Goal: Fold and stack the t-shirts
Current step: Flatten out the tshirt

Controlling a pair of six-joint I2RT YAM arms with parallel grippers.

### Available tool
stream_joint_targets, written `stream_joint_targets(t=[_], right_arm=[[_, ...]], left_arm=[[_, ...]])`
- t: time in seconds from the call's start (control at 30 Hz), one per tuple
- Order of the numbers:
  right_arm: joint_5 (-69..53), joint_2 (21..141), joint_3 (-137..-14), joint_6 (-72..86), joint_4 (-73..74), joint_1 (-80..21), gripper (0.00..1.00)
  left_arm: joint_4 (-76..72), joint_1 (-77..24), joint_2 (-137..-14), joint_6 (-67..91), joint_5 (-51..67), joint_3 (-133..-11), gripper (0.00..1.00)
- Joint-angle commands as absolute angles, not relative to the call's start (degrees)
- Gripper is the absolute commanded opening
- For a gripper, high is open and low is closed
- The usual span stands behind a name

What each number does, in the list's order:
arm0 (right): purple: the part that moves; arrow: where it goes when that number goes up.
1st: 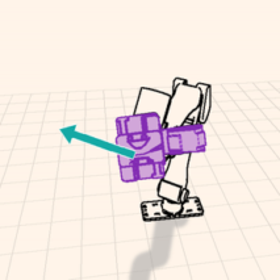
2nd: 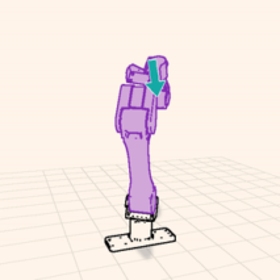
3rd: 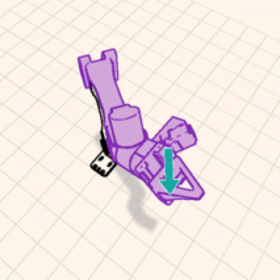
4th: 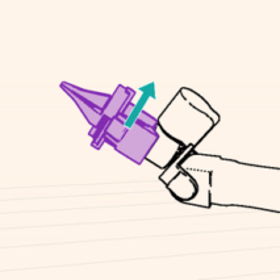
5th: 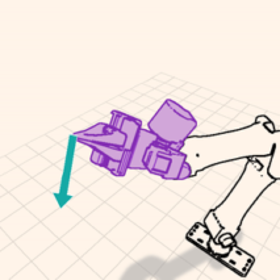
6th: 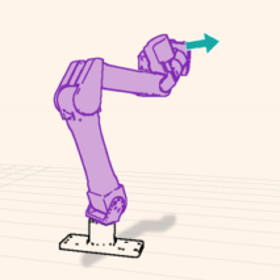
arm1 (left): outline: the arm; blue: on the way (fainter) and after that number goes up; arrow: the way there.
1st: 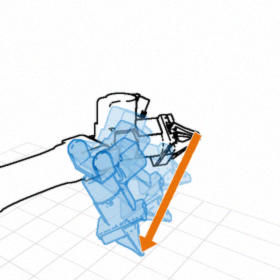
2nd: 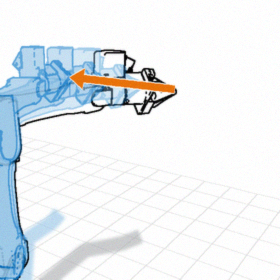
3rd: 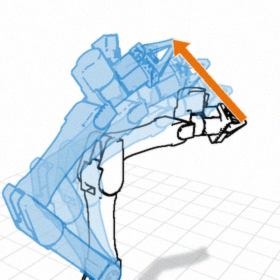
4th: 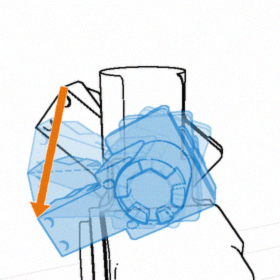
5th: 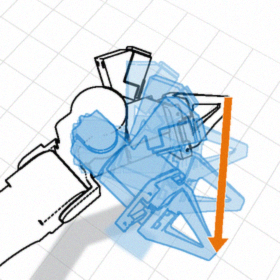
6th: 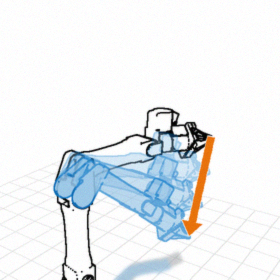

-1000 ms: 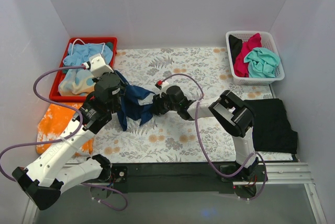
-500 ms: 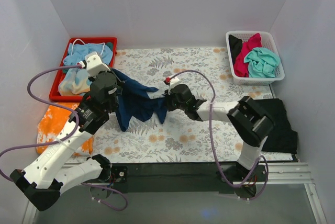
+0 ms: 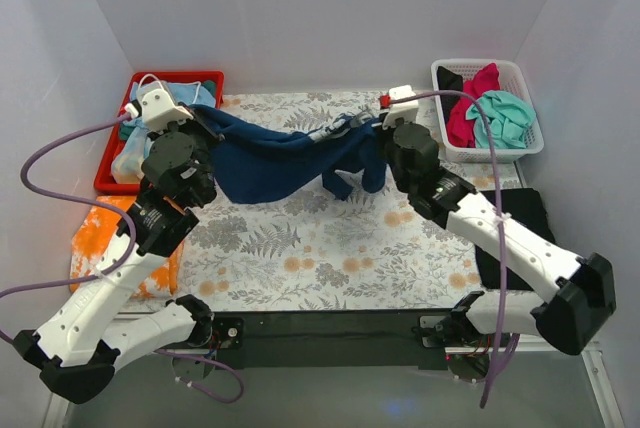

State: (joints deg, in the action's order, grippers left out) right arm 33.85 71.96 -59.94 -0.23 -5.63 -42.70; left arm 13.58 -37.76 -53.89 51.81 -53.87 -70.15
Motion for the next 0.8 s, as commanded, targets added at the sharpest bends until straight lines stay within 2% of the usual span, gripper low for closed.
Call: stream_joint_targets(t=[0.0, 0.2, 0.4, 0.6, 0.67, 0.7, 0.77], right_arm=[[44.55, 63.13, -66.0, -8.08, -3.43, -42.01, 0.01], [47.81, 53.2, -66.36, -9.76, -0.09, -42.01, 0.01], [47.9, 45.19, -67.32, -7.47, 5.53, -42.01, 0.01], [46.75, 46.65, -68.56, -7.73, 4.58, -42.01, 0.01], [49.64, 49.91, -67.24, -8.87, 1.68, -42.01, 0.01], [50.96, 53.75, -66.45, -10.1, 0.54, -42.01, 0.01], [51.59, 60.16, -63.38, -11.6, -6.92, -39.83, 0.01]], left_arm=[[6.07, -37.79, -51.86, 44.39, -57.83, -72.69, 0.0], [4.22, -37.79, -49.75, 43.68, -58.01, -72.33, 0.0], [12.47, -37.79, -48.78, 49.04, -54.85, -75.49, 0.0], [15.56, -37.79, -53.68, 52.64, -52.29, -76.56, 0.0], [9.0, -37.79, -55.36, 51.95, -55.0, -72.71, 0.0], [-4.87, -37.79, -55.98, 49.59, -56.41, -64.68, 0.0], [-21.2, -37.53, -56.86, 41.52, -57.82, -56.9, 0.0]])
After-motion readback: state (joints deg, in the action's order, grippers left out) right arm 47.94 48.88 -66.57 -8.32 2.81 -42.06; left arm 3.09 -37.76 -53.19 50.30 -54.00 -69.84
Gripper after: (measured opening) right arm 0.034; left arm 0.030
